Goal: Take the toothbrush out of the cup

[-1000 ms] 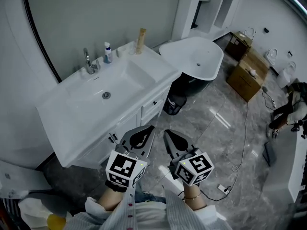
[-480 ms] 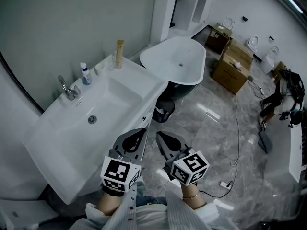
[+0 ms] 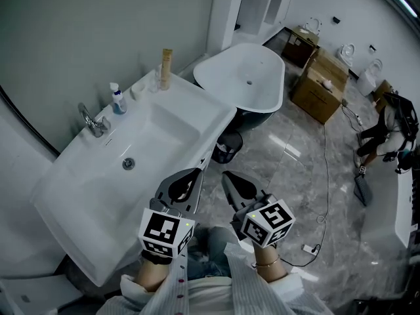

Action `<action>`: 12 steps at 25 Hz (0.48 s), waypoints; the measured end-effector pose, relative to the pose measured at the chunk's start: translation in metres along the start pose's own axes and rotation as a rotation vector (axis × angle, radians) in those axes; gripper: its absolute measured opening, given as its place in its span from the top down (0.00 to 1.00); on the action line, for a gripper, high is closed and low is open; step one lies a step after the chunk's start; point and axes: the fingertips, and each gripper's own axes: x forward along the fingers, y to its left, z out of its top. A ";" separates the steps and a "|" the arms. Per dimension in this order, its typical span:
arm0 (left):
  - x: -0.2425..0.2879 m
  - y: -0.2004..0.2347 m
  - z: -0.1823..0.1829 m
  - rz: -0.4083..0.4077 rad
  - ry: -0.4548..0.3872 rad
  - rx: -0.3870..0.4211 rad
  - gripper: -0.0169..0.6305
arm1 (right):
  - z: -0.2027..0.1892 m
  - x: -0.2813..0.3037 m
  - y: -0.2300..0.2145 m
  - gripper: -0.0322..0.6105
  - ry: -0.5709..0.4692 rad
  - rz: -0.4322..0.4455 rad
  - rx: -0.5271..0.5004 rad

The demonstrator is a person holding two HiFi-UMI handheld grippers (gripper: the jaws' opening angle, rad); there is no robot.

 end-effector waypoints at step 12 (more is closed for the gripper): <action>0.056 0.043 -0.001 0.081 0.000 0.023 0.95 | 0.007 0.065 -0.049 0.93 -0.009 0.089 0.021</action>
